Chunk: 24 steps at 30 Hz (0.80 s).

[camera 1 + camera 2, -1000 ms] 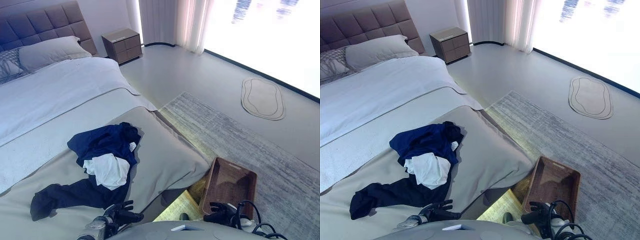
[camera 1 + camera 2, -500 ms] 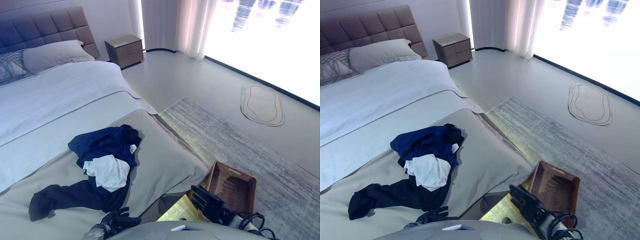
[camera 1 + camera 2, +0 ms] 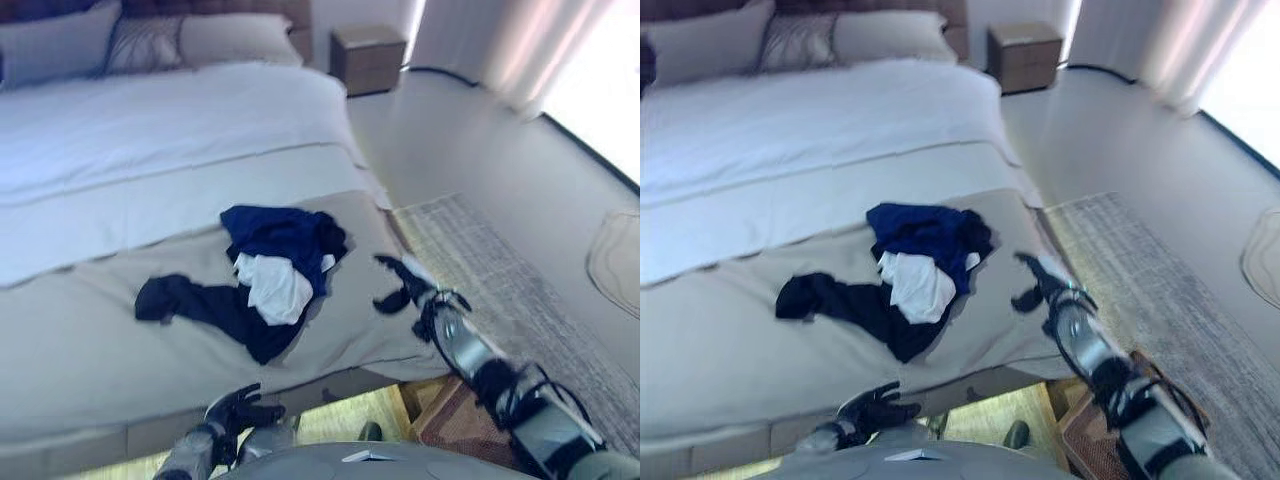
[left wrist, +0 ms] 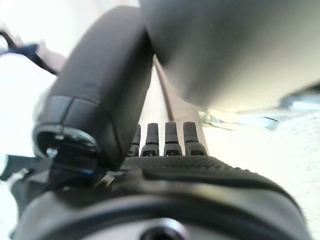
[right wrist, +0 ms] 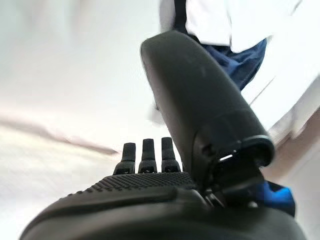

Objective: Pick up the clothes from the bed and place them into the basket

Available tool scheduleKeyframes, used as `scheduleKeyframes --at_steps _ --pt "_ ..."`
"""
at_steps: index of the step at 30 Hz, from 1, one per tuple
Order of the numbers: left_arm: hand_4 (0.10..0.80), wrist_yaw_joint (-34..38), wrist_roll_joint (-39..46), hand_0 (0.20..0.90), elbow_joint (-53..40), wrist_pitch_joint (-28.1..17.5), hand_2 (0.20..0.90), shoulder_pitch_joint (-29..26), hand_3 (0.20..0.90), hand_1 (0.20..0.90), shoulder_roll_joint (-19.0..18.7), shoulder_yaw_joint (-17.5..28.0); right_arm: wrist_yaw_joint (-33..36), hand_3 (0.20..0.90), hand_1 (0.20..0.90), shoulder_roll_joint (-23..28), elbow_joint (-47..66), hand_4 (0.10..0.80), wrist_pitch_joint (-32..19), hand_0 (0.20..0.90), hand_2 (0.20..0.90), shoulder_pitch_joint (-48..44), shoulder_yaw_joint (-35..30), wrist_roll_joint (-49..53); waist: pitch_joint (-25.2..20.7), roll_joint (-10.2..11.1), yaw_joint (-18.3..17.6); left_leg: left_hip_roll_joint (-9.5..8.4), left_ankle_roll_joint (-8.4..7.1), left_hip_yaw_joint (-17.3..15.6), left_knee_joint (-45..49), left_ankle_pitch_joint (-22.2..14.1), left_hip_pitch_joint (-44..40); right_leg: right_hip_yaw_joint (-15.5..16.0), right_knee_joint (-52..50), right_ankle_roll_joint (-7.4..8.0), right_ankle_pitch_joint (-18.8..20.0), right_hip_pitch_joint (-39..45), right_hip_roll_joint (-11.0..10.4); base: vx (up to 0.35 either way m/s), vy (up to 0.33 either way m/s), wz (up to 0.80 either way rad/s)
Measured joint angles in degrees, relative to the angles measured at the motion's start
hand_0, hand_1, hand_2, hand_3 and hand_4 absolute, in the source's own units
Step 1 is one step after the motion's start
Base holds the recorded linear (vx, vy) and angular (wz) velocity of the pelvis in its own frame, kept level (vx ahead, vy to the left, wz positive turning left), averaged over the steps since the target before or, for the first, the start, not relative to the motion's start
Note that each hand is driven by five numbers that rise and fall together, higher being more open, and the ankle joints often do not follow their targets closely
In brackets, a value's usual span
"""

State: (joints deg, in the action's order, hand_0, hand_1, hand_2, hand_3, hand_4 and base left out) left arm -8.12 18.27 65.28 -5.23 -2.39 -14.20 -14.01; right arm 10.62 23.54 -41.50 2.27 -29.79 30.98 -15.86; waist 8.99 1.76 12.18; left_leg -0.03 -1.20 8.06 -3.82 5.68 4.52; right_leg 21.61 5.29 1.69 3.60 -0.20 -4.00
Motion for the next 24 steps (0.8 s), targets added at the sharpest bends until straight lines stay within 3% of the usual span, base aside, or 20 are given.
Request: scheduleKeyframes --at_steps 8,12,21,22,23,24 --pt "0.800 -0.31 3.06 0.900 -0.42 -1.48 0.900 -5.96 0.900 0.900 -1.54 0.28 5.06 0.900 0.900 -6.12 -10.83 0.800 3.74 0.900 0.900 -15.03 3.68 -6.25 7.25 1.48 7.74 -1.17 -1.36 4.94 3.42 1.23 7.36 6.09 -0.05 -0.13 0.08 -2.85 -0.49 -0.052 0.004 0.41" --pt "0.800 -0.27 4.28 0.900 0.49 -2.48 0.900 -7.51 0.900 0.900 -3.18 0.32 5.18 0.900 0.900 -6.59 -17.92 0.800 5.36 0.900 0.900 -20.43 3.76 -6.54 11.30 1.69 11.57 -1.66 -2.56 6.54 5.80 0.61 10.20 7.10 -0.57 -0.12 0.05 -3.98 -0.67 0.007 -0.033 0.30" --pt "0.800 -1.20 6.63 0.900 -0.83 -4.91 0.900 -8.21 0.900 0.900 -4.67 -0.02 3.42 0.900 0.900 -5.68 -22.99 0.800 7.87 0.900 0.900 -28.13 3.81 -9.09 15.83 3.34 13.67 -1.96 -3.98 8.68 8.80 -0.35 15.99 8.95 -1.09 0.12 -0.13 -7.59 -0.21 -0.008 -0.046 0.12" --pt "0.800 -1.21 6.87 0.900 -2.56 -5.15 0.900 -8.46 0.900 0.900 -4.66 -0.26 1.96 0.505 0.561 -5.37 -23.50 0.405 8.18 0.561 0.561 -29.53 4.43 -10.10 16.29 3.91 13.83 -1.84 -4.05 8.85 9.06 -0.40 17.02 9.00 -1.57 0.39 -0.33 -8.62 -0.13 0.000 -0.043 0.00" --pt "0.800 -1.20 7.01 0.900 -3.47 -5.12 0.900 -8.82 0.900 0.900 -4.65 -0.43 0.90 0.200 0.300 -4.80 -23.52 0.100 8.55 0.300 0.300 -30.46 5.42 -10.22 16.65 4.19 14.12 -1.77 -4.05 8.87 9.39 -0.40 17.62 9.00 -1.70 0.40 -0.33 -9.11 -0.04 0.008 -0.047 0.00" --pt "0.800 -1.15 7.04 0.900 -4.00 -5.09 0.900 -9.39 0.900 0.900 -4.64 -0.81 0.06 0.200 0.300 -4.26 -23.53 0.100 8.77 0.300 0.300 -31.25 5.98 -10.25 16.90 4.46 14.44 -1.69 -4.05 8.88 9.55 -0.40 18.13 8.98 -2.12 0.41 -0.34 -9.74 -0.04 0.018 -0.036 -0.01"
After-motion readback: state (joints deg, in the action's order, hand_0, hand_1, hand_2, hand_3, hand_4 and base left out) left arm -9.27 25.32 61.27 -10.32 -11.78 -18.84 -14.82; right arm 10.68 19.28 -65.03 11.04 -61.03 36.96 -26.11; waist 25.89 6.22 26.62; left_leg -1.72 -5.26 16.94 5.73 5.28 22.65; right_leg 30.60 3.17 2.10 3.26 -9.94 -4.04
